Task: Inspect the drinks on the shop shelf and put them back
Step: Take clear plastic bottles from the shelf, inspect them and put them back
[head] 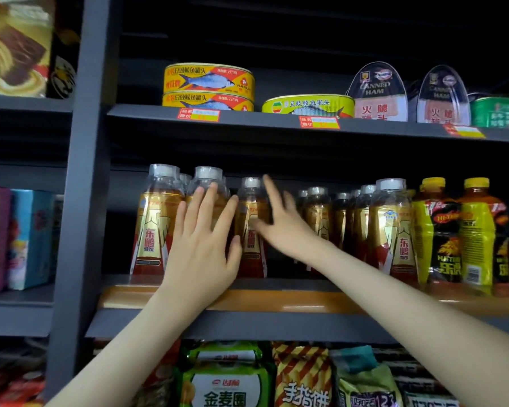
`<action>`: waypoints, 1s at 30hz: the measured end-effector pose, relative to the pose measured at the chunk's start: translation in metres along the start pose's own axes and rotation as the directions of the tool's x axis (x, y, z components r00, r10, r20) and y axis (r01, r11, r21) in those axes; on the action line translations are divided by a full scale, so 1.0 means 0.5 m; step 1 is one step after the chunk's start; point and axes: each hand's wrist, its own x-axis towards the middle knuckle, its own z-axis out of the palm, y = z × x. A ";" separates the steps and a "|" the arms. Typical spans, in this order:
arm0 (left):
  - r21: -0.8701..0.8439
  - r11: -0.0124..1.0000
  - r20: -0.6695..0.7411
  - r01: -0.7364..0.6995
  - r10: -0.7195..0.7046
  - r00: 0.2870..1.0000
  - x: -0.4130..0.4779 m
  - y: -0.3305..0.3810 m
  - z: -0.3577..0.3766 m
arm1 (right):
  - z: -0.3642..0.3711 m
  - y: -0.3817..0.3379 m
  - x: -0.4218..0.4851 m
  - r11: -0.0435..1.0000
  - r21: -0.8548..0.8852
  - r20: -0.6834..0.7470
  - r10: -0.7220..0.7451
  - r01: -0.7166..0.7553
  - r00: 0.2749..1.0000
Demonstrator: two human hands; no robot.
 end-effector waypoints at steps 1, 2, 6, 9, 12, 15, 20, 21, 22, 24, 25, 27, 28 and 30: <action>0.012 1.000 -0.003 0.001 -0.001 1.000 0.003 -0.007 -0.004 | 0.014 -0.007 0.003 1.000 -0.008 0.041 0.000 0.000 0.999; 0.033 0.999 -0.003 -0.006 0.007 1.000 0.006 -0.016 -0.008 | 0.024 -0.011 0.008 0.999 -0.024 0.069 0.023 -0.021 0.997; 0.029 0.996 0.056 -0.079 0.077 0.995 0.006 -0.056 -0.013 | 0.054 -0.023 0.039 0.998 -0.026 0.088 0.055 -0.053 0.995; -0.006 0.996 0.068 -0.092 0.092 0.993 0.000 -0.066 -0.011 | 0.058 -0.036 0.037 0.999 -0.046 0.061 0.016 -0.013 0.998; 0.011 0.996 0.058 -0.090 0.089 0.994 -0.003 -0.068 -0.008 | 0.037 -0.047 0.002 0.994 -0.092 0.048 -0.061 0.065 0.997; 0.011 0.996 0.044 -0.085 0.084 0.995 -0.004 -0.066 -0.003 | 0.004 -0.057 -0.043 0.952 -0.250 0.018 -0.178 0.177 0.984; -0.009 0.997 0.036 -0.072 0.072 0.997 -0.007 -0.060 0.001 | -0.068 -0.071 -0.120 0.756 -0.553 -0.032 -0.438 0.349 0.898; -0.025 0.998 0.034 -0.064 0.065 0.997 -0.007 -0.056 -0.004 | -0.081 -0.075 -0.139 0.745 -0.563 -0.042 -0.458 0.358 0.888; -0.053 0.997 0.028 -0.053 0.055 0.998 -0.008 -0.049 -0.012 | -0.092 -0.081 -0.160 0.742 -0.565 -0.062 -0.473 0.360 0.879; -0.152 0.988 -0.006 -0.033 0.032 0.999 -0.021 -0.025 -0.039 | -0.113 -0.096 -0.205 0.741 -0.561 -0.114 -0.512 0.370 0.852; -0.235 0.972 -0.005 -0.018 0.017 1.000 -0.034 -0.007 -0.059 | -0.122 -0.101 -0.228 0.737 -0.557 -0.139 -0.537 0.383 0.832; -0.466 0.882 0.076 0.066 -0.034 0.997 -0.071 0.040 -0.114 | -0.138 -0.111 -0.282 0.749 -0.507 -0.169 -0.571 0.426 0.804; -0.573 0.810 0.154 0.127 -0.045 0.987 -0.098 0.067 -0.141 | -0.144 -0.116 -0.316 0.772 -0.457 -0.185 -0.569 0.442 0.801; -0.700 0.673 0.306 0.239 -0.019 0.952 -0.158 0.130 -0.199 | -0.145 -0.124 -0.398 0.819 -0.324 -0.218 -0.551 0.473 0.806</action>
